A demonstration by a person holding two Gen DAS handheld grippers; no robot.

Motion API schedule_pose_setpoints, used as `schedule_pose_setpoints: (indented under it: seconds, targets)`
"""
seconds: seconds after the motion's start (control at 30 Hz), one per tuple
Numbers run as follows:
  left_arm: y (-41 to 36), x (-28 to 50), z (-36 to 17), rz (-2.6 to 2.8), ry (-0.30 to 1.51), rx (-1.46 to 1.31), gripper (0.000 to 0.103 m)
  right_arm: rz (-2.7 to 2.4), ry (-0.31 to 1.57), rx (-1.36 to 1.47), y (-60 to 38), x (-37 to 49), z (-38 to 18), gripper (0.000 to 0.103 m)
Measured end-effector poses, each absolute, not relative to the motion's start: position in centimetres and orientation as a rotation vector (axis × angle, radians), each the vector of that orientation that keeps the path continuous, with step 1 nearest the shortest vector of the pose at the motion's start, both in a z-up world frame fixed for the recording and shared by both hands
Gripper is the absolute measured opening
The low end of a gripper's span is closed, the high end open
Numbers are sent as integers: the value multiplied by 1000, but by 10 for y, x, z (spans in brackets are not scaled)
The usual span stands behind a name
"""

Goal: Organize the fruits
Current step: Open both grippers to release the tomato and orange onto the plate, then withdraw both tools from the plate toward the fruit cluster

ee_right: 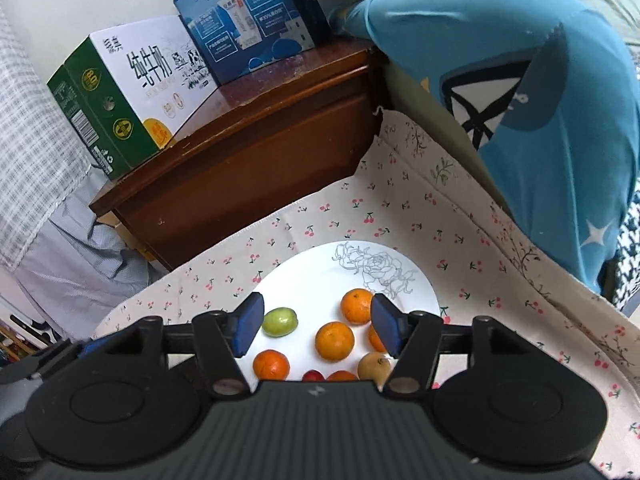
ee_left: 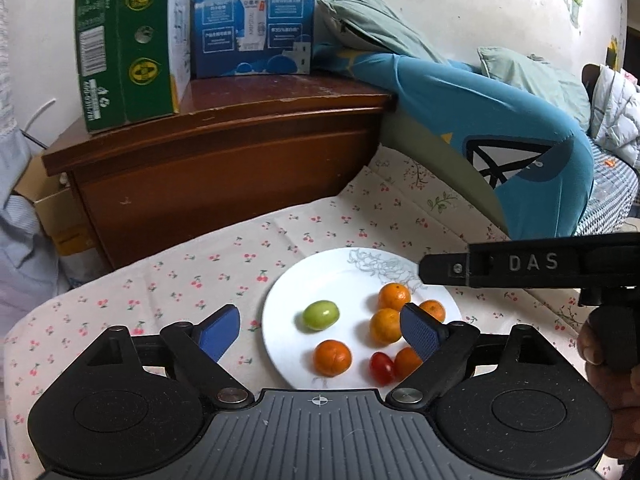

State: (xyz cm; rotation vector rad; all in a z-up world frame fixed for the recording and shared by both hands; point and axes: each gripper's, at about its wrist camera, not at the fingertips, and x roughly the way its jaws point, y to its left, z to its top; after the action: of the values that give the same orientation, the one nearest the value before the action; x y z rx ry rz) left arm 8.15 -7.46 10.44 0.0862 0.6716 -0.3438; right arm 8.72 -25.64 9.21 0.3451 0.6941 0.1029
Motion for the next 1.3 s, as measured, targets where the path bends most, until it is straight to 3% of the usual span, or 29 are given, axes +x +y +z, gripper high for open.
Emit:
schedule_pose_setpoints:
  seconds: [0.3, 1.3]
  targets:
    - [-52, 63, 107, -303, 690, 54, 89, 116, 687, 319, -246, 61, 96, 67]
    - [-6, 16, 92, -218, 784, 12, 89, 180, 769, 203, -211, -3, 67, 68]
